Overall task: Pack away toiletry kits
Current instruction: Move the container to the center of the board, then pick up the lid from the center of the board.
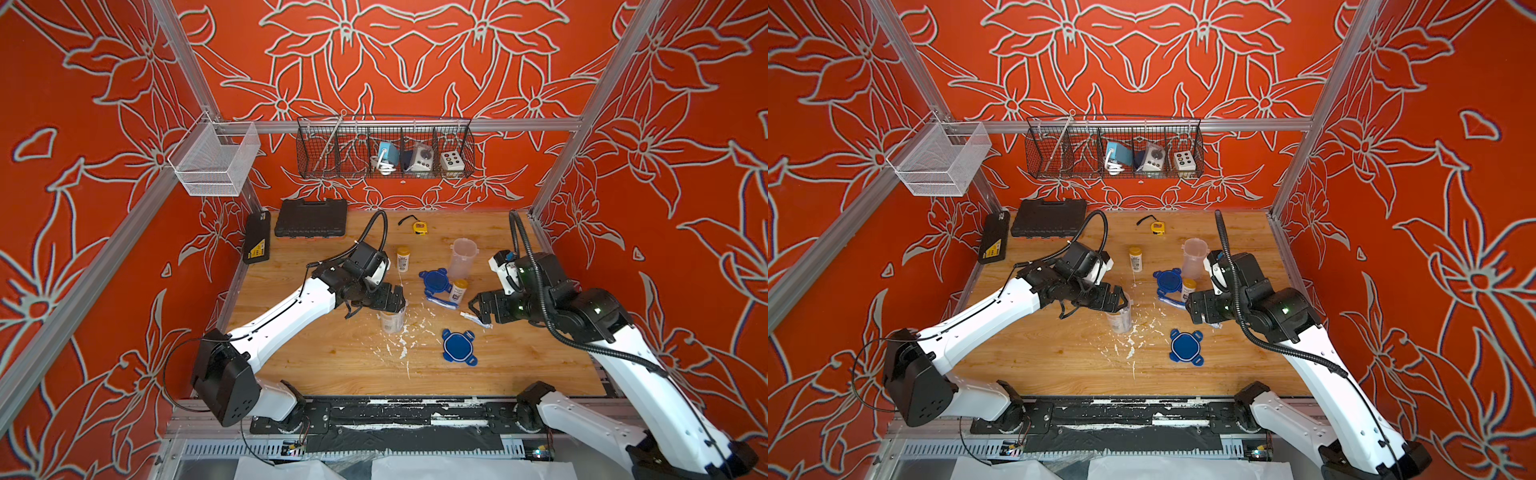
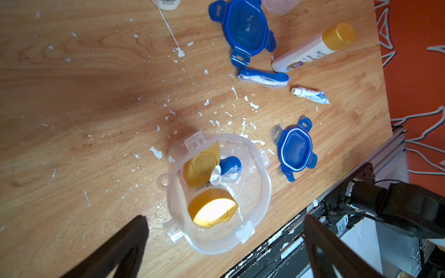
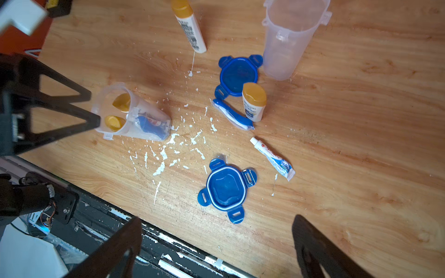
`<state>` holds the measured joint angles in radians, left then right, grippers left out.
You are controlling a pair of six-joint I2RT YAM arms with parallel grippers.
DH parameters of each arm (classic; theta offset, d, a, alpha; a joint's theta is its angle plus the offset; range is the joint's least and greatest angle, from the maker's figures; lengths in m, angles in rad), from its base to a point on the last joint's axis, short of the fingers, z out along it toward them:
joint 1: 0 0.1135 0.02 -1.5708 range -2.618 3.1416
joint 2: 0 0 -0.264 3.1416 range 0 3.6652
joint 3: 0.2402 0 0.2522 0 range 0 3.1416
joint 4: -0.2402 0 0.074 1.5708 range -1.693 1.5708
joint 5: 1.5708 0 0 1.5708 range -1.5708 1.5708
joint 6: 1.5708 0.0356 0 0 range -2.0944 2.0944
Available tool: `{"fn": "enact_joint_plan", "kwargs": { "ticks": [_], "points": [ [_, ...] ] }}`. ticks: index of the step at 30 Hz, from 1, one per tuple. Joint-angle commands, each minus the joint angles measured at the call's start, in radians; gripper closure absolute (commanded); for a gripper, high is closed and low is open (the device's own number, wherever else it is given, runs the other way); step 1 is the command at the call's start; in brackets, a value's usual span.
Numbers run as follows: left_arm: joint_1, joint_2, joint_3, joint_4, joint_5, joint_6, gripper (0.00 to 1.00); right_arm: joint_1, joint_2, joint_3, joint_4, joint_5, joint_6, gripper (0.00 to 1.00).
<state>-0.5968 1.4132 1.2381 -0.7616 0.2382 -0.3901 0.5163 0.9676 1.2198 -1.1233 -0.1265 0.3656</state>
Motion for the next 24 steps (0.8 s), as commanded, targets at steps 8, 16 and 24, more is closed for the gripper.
{"fn": "enact_joint_plan", "kwargs": {
  "ticks": [8, 16, 24],
  "points": [
    [0.023, -0.189, -0.034, -0.064, 0.018, -0.018, 0.02, -0.001, -0.093, -0.191, -0.079, 0.041, 0.109, 0.05],
    [0.126, -0.372, -0.107, -0.055, 0.103, -0.039, 0.02, 0.133, -0.126, -0.351, 0.013, 0.03, 0.14, 0.16],
    [0.187, -0.407, -0.163, -0.013, 0.156, -0.095, 0.02, 0.331, 0.052, -0.361, 0.106, 0.148, 0.171, 0.18]
  ]
}}
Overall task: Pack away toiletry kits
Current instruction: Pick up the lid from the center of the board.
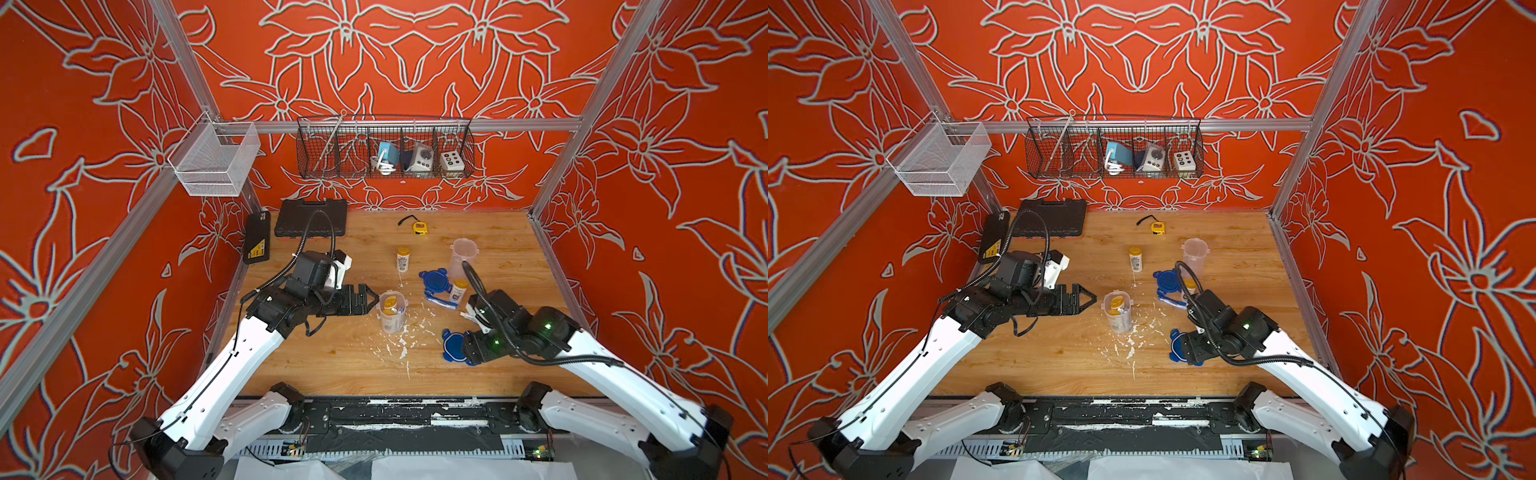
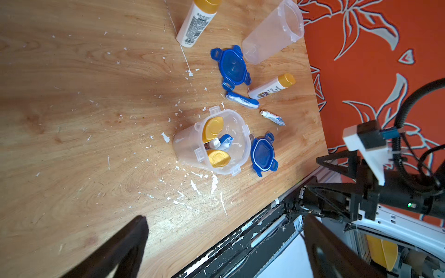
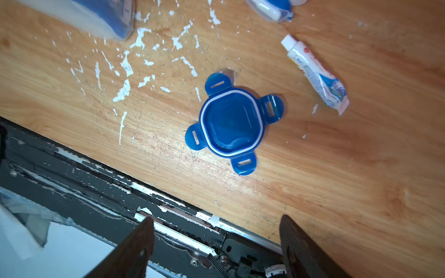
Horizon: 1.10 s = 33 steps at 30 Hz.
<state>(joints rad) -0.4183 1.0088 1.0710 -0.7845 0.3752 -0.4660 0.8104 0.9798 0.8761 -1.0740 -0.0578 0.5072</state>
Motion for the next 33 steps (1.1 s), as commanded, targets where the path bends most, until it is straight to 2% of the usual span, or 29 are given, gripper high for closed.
{"fn": "enact_joint_plan", "kwargs": {
  "ticks": [1, 8, 14, 18, 24, 33],
  "points": [
    [0.014, 0.0, 0.003, 0.005, 0.015, -0.019, 0.02, 0.054, 0.044, -0.03, 0.078, 0.079, 0.03, 0.18],
    [0.093, 0.025, -0.064, 0.042, 0.027, -0.058, 0.02, 0.161, 0.06, -0.114, 0.213, 0.102, 0.058, 0.18],
    [0.116, 0.087, 0.028, 0.016, -0.008, -0.036, 0.02, 0.167, -0.026, -0.237, 0.325, 0.128, 0.085, 0.21],
    [0.124, 0.112, 0.006, 0.041, 0.027, -0.056, 0.02, 0.166, -0.036, -0.293, 0.376, 0.096, 0.066, 0.28],
    [0.125, 0.131, 0.012, 0.033, 0.03, -0.055, 0.02, 0.167, -0.039, -0.313, 0.408, 0.083, 0.061, 0.31],
    [0.139, 0.113, 0.003, 0.026, 0.032, -0.059, 0.02, 0.173, 0.134, -0.283, 0.458, 0.089, 0.036, 0.39]
  ]
}}
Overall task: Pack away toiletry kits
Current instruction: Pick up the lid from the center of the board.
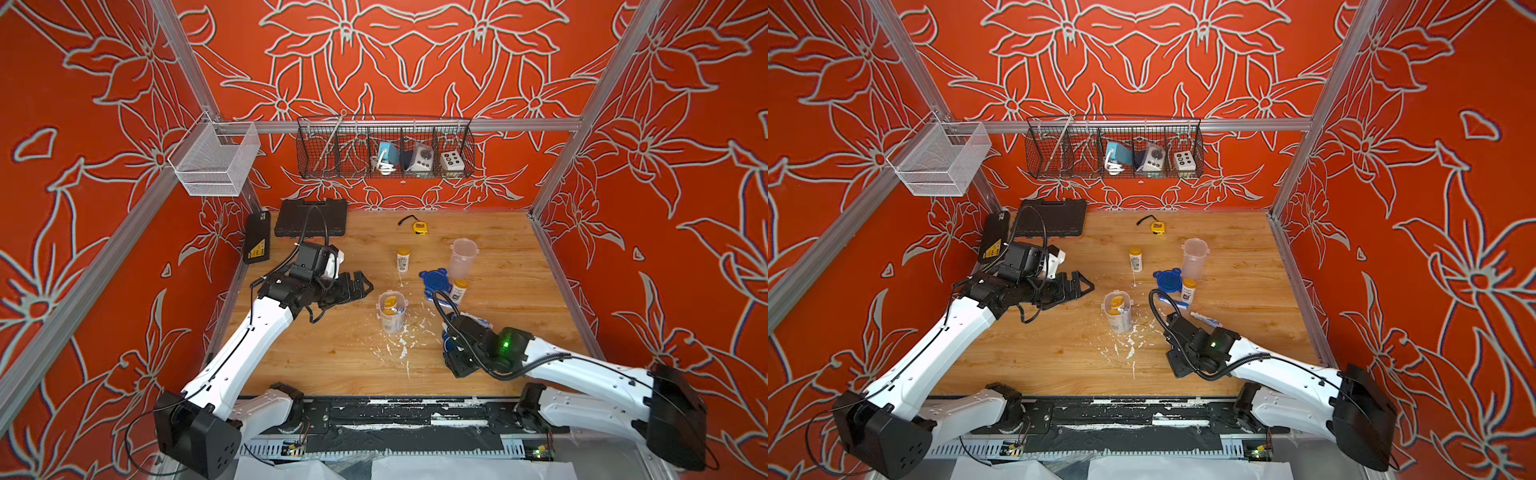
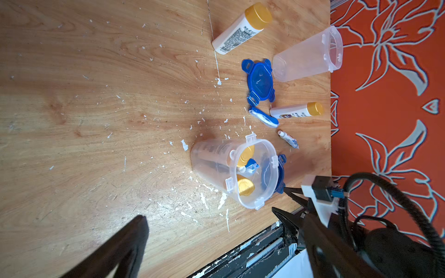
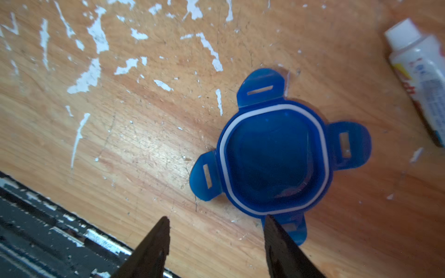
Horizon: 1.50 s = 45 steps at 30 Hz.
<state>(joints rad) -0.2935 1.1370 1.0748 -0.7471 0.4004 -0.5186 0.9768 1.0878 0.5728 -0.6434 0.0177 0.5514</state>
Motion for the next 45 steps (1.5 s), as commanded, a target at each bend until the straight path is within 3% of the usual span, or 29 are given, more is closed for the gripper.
{"fn": "enact_joint_plan", "kwargs": {
  "ticks": [1, 11, 26, 31, 36, 45],
  "points": [
    [0.017, -0.019, 0.0, -0.018, 0.004, -0.003, 0.02, 0.007, 0.042, 0.025, 0.031, 0.02, -0.011, 0.4],
    [0.026, -0.044, -0.003, -0.045, 0.001, 0.006, 0.02, 0.007, 0.163, 0.05, 0.104, 0.039, -0.014, 0.46],
    [0.027, -0.023, 0.004, -0.044, 0.0, 0.004, 0.02, 0.007, 0.189, 0.016, 0.16, 0.026, -0.015, 0.75],
    [0.028, -0.025, 0.001, -0.042, -0.001, 0.002, 0.02, 0.007, 0.18, 0.026, 0.131, 0.036, -0.022, 0.75],
    [0.03, -0.029, -0.009, -0.04, 0.0, -0.001, 0.02, 0.007, 0.13, 0.032, 0.093, 0.051, -0.02, 0.7],
    [0.031, -0.026, -0.009, -0.04, 0.002, 0.001, 0.02, 0.007, 0.131, 0.006, 0.111, 0.024, -0.008, 0.79]
  ]
}}
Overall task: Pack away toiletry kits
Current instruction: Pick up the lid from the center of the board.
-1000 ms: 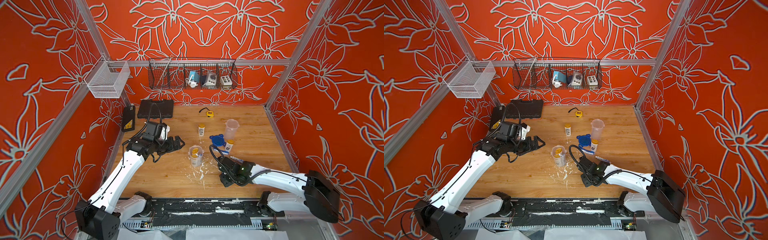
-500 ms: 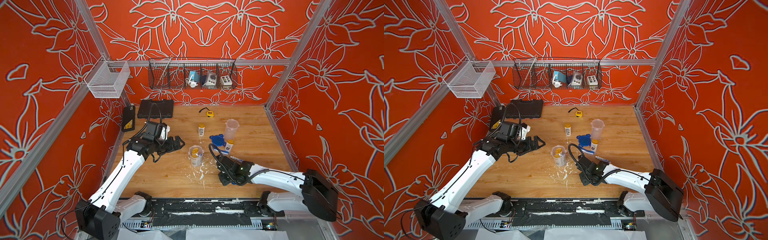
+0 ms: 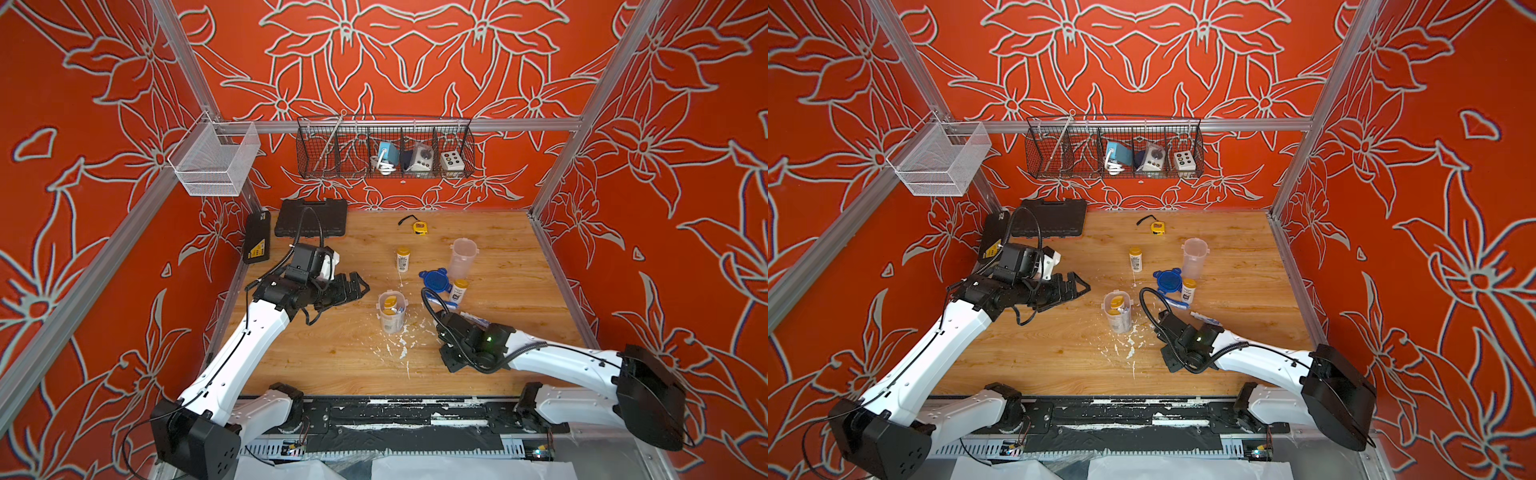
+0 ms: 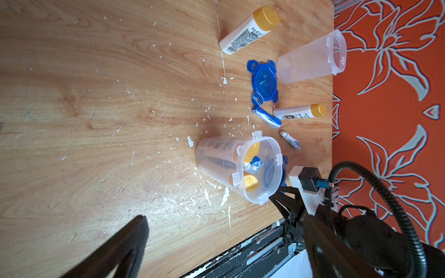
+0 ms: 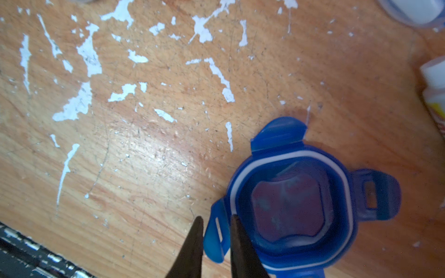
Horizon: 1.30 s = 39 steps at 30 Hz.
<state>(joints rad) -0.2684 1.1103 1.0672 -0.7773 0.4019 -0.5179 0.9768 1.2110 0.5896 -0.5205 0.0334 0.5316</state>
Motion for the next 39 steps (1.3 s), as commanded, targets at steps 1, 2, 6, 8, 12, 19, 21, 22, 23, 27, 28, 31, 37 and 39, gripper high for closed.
{"fn": "enact_joint_plan", "kwargs": {
  "ticks": [1, 2, 6, 8, 12, 19, 21, 22, 23, 27, 28, 31, 37, 39],
  "points": [
    [0.006, 0.001, -0.001, -0.008, 0.0, 0.002, 0.02, 0.007, 0.014, -0.008, -0.013, 0.003, 0.011, 0.79],
    [0.006, 0.002, -0.001, -0.008, 0.0, 0.001, 0.02, 0.007, 0.018, -0.006, -0.015, -0.001, 0.009, 0.79],
    [0.007, -0.001, -0.011, 0.0, 0.006, 0.0, 0.02, 0.008, -0.006, -0.012, -0.028, -0.003, 0.012, 0.71],
    [0.006, -0.003, -0.018, 0.004, 0.011, -0.004, 0.02, 0.008, -0.023, -0.016, -0.034, -0.003, 0.015, 0.67],
    [0.006, -0.009, -0.021, 0.004, 0.007, -0.001, 0.02, 0.008, -0.016, -0.016, -0.05, -0.003, 0.023, 0.67],
    [0.006, -0.013, -0.016, 0.006, 0.002, 0.001, 0.02, 0.008, 0.09, 0.02, -0.066, 0.003, 0.029, 0.72],
    [0.006, -0.015, -0.018, 0.007, 0.002, 0.0, 0.02, 0.008, 0.102, 0.026, -0.069, 0.003, 0.028, 0.75],
    [0.006, -0.015, -0.019, 0.008, 0.002, 0.0, 0.02, 0.008, 0.098, 0.025, -0.069, 0.003, 0.027, 0.77],
    [0.006, -0.016, -0.019, 0.008, 0.002, -0.001, 0.02, 0.008, 0.093, 0.023, -0.069, 0.005, 0.028, 0.79],
    [0.006, -0.019, -0.021, 0.005, -0.001, 0.002, 0.02, 0.008, 0.049, 0.024, -0.088, 0.019, 0.029, 0.88],
    [0.006, -0.017, -0.022, 0.006, -0.002, 0.001, 0.02, 0.008, 0.034, 0.033, -0.107, 0.027, 0.027, 0.91],
    [0.006, -0.017, -0.025, 0.015, -0.002, -0.001, 0.02, 0.008, -0.018, 0.078, -0.177, 0.049, 0.028, 0.98],
    [0.005, -0.013, -0.044, 0.058, -0.008, -0.005, 0.02, 0.008, -0.121, 0.346, -0.397, 0.013, -0.054, 1.0],
    [0.006, -0.017, -0.069, 0.085, -0.009, -0.012, 0.02, 0.008, -0.127, 0.458, -0.492, 0.011, -0.077, 1.0]
  ]
}}
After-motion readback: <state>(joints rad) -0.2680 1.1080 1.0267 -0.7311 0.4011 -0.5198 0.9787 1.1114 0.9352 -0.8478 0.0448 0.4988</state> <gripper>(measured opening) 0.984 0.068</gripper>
